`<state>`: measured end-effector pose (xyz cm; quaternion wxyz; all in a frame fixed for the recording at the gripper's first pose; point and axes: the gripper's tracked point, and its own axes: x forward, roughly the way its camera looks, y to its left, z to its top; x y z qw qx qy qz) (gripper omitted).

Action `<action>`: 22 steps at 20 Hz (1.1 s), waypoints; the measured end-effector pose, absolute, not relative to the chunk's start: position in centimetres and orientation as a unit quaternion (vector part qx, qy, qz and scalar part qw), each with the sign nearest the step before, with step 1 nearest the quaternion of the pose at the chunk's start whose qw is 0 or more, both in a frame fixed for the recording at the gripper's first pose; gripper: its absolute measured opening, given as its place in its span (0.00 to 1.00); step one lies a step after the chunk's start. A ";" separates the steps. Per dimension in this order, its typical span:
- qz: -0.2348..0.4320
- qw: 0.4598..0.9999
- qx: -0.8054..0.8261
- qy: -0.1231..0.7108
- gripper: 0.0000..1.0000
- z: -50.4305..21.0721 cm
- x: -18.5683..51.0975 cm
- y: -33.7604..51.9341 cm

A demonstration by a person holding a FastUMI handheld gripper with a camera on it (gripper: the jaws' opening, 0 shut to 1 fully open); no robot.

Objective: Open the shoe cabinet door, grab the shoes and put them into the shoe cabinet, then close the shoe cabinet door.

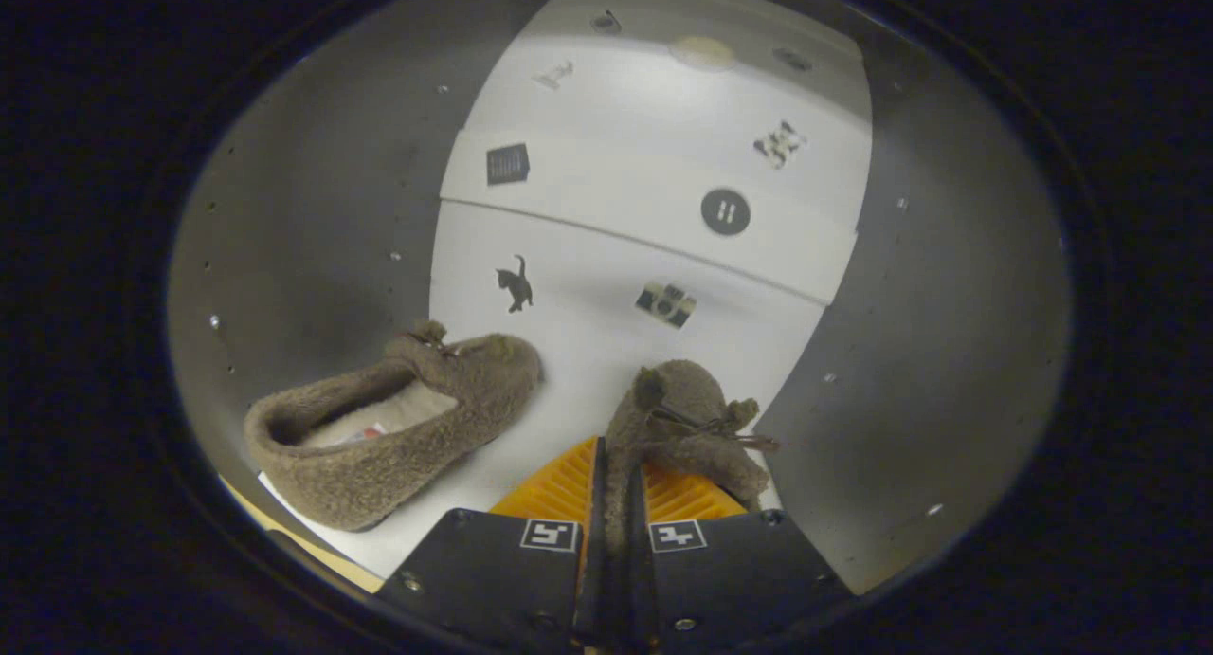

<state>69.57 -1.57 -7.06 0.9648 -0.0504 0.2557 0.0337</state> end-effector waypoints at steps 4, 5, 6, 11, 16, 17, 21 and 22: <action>0.028 0.958 0.081 0.273 0.15 -8.6 71.0 -1.2; 0.029 0.957 0.106 0.270 0.15 -8.5 71.1 -1.2; 0.026 0.956 0.109 0.270 0.16 -8.5 71.1 -1.0; 0.022 0.964 0.069 0.255 0.23 -6.7 69.7 -1.1; 0.033 0.970 0.056 0.233 0.48 -4.0 65.7 -0.1; 0.027 0.974 0.042 0.223 0.58 -4.0 65.5 -0.1; -0.011 0.983 0.004 0.183 0.97 -2.5 60.3 -0.3; -0.006 0.984 0.005 0.177 1.00 -2.1 58.6 0.2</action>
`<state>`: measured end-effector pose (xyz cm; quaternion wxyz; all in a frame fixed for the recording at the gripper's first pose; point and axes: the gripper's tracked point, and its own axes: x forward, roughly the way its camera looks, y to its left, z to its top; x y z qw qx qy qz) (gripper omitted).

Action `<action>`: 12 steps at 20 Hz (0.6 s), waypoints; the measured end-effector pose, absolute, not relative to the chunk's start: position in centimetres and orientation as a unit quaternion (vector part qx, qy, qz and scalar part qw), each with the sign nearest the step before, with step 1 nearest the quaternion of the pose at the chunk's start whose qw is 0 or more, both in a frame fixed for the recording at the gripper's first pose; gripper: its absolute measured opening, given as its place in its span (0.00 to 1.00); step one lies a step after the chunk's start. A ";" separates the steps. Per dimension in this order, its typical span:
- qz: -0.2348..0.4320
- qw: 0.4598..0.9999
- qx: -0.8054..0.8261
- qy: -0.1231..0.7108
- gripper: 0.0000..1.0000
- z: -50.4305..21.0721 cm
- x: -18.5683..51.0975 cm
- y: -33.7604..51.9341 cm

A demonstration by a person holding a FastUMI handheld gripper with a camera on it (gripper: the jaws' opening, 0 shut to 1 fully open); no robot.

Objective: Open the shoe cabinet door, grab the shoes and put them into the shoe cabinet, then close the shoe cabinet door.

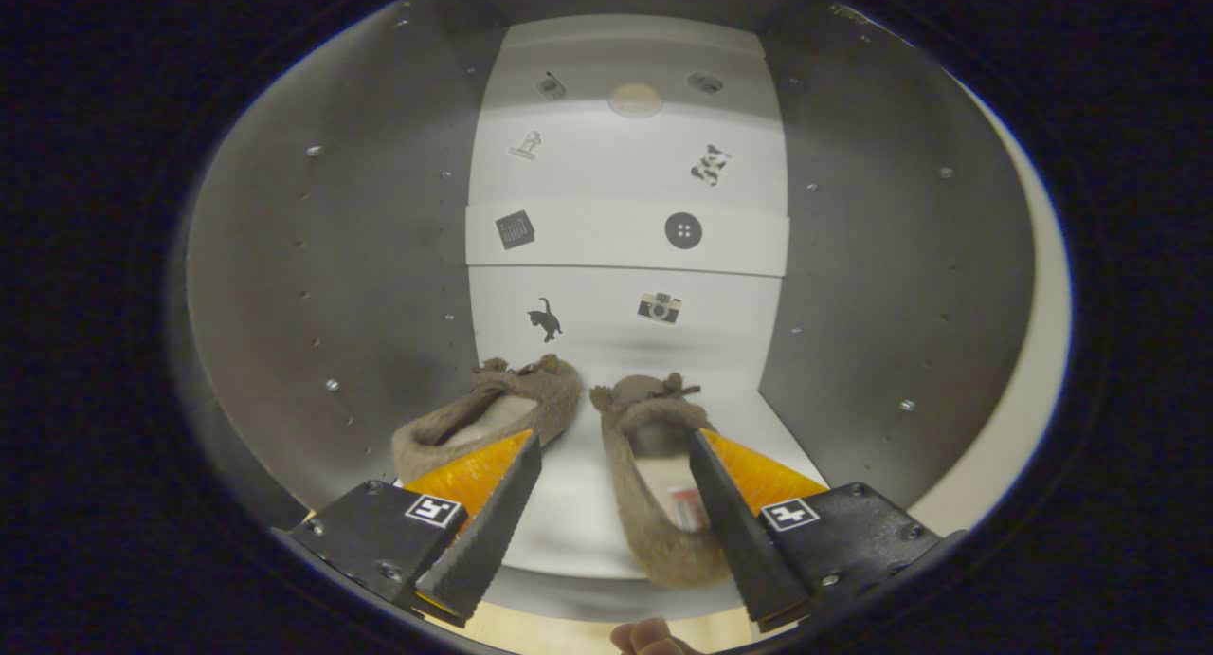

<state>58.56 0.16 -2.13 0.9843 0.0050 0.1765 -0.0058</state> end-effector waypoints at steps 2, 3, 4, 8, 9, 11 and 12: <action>0.000 0.987 0.007 0.160 1.00 -1.1 54.9 0.7; 0.004 0.988 0.005 0.156 1.00 -0.6 52.7 1.0; 0.007 0.989 0.007 0.150 1.00 -0.1 50.4 1.3; 0.022 0.991 0.018 0.134 1.00 2.1 40.7 2.5; 0.025 0.991 0.020 0.132 1.00 2.6 38.3 2.5; 0.036 0.991 0.030 0.126 1.00 3.6 34.4 2.7; 0.046 0.990 0.033 0.126 1.00 4.1 32.5 2.8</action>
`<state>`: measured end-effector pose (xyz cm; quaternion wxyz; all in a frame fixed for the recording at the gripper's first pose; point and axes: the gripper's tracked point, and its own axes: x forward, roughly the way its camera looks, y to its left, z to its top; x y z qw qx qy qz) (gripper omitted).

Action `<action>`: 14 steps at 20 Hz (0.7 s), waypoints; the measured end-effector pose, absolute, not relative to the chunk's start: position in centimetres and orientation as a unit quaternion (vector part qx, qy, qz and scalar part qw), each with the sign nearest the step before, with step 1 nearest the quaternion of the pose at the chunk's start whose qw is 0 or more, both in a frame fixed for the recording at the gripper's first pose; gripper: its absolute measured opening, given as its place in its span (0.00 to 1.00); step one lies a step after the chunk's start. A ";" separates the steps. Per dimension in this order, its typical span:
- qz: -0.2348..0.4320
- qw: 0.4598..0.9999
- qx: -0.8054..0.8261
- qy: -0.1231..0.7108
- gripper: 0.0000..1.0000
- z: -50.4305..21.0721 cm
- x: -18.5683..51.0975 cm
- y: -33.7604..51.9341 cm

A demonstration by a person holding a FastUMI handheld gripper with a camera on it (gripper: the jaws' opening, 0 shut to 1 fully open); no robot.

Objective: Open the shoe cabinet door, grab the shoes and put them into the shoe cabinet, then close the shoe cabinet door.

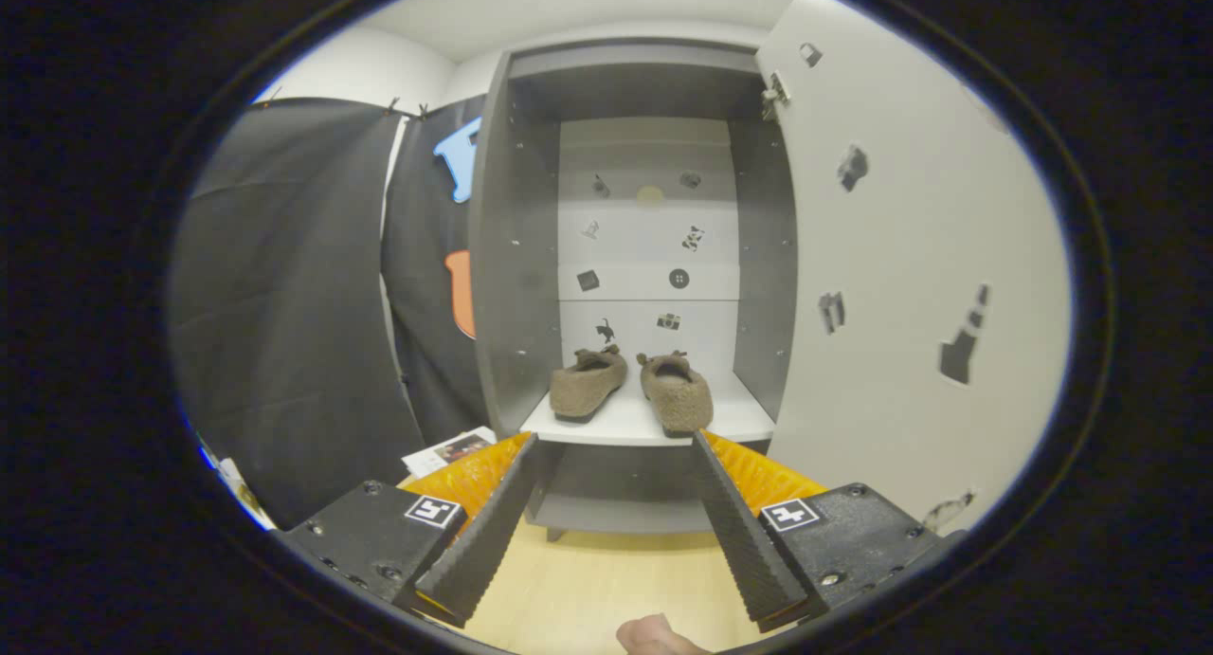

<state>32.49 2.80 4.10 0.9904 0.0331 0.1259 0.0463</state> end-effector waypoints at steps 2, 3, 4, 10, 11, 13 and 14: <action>0.072 0.990 0.031 0.118 1.00 5.3 28.8 3.1; 0.078 0.991 0.027 0.108 1.00 6.2 27.3 2.6; 0.085 0.992 0.023 0.093 1.00 7.3 25.8 2.2; 0.129 0.990 0.028 0.056 1.00 11.1 15.5 -3.1; 0.127 0.990 0.030 0.053 1.00 11.5 14.3 -5.2; 0.108 0.993 0.027 0.044 1.00 12.1 12.4 -9.5; 0.091 0.995 0.023 0.039 1.00 12.2 11.7 -11.9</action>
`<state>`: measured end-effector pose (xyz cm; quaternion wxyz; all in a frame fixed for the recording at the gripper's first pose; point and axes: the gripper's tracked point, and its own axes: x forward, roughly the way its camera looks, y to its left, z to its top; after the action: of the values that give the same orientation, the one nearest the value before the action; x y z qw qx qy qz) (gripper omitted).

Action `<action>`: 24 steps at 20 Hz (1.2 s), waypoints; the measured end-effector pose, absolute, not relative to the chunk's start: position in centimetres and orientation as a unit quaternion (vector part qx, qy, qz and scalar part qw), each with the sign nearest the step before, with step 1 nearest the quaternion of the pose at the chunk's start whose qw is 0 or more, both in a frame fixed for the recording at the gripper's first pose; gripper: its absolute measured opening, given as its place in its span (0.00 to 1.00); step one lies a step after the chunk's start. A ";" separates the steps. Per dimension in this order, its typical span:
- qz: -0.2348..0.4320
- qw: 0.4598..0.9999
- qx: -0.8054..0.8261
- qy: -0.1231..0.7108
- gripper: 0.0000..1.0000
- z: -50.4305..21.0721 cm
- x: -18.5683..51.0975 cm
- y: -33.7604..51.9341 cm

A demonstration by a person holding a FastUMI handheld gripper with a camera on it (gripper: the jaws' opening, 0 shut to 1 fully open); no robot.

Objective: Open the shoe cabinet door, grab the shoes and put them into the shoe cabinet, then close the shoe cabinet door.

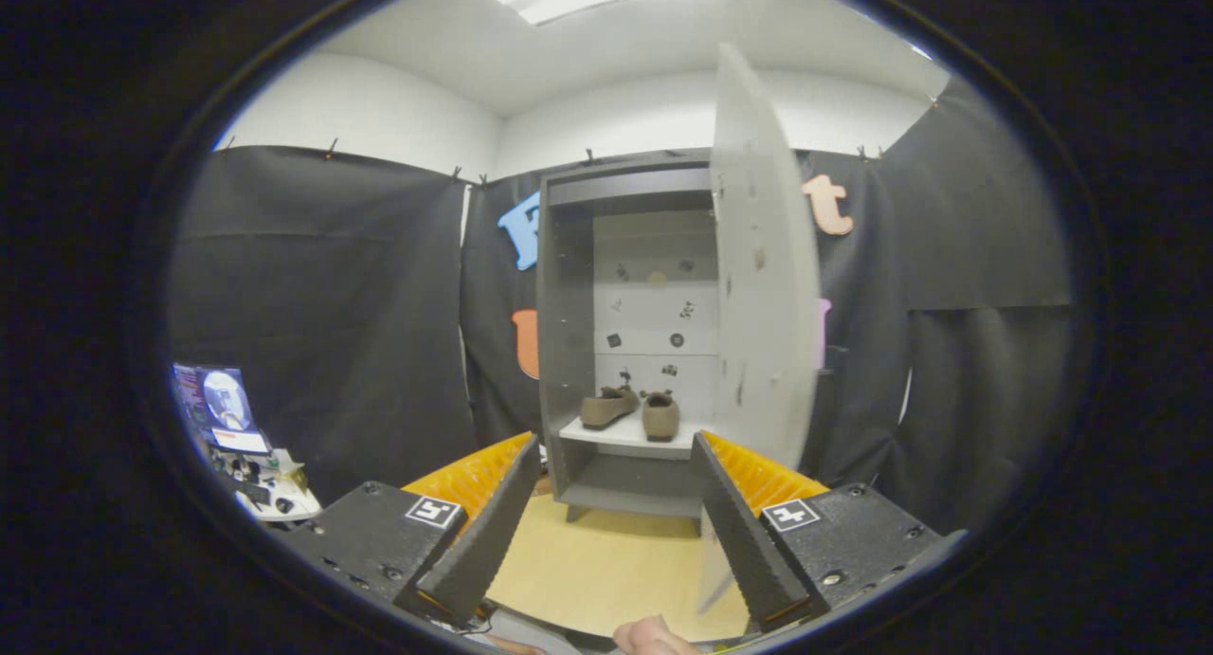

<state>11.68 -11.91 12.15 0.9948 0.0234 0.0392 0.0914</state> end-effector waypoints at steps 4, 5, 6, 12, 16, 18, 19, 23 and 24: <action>0.040 0.999 -0.002 0.036 1.00 11.8 9.6 -20.5; 0.037 0.999 -0.002 0.039 1.00 11.5 9.2 -22.2; 0.029 0.999 -0.002 0.046 1.00 10.9 8.8 -24.4; -0.029 0.998 -0.005 0.050 1.00 9.1 7.9 -36.6; -0.048 0.998 0.009 0.036 1.00 9.0 10.1 -43.3; -0.083 0.996 -0.002 0.027 1.00 8.7 11.3 -47.2; -0.107 0.994 -0.019 0.016 1.00 9.1 11.8 -49.2; -0.090 0.995 -0.040 -0.005 1.00 9.5 14.7 -49.6; -0.079 0.996 -0.030 -0.002 1.00 9.2 15.4 -48.8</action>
<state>15.37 -48.76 9.16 0.9964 -0.0298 -0.0017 -0.0792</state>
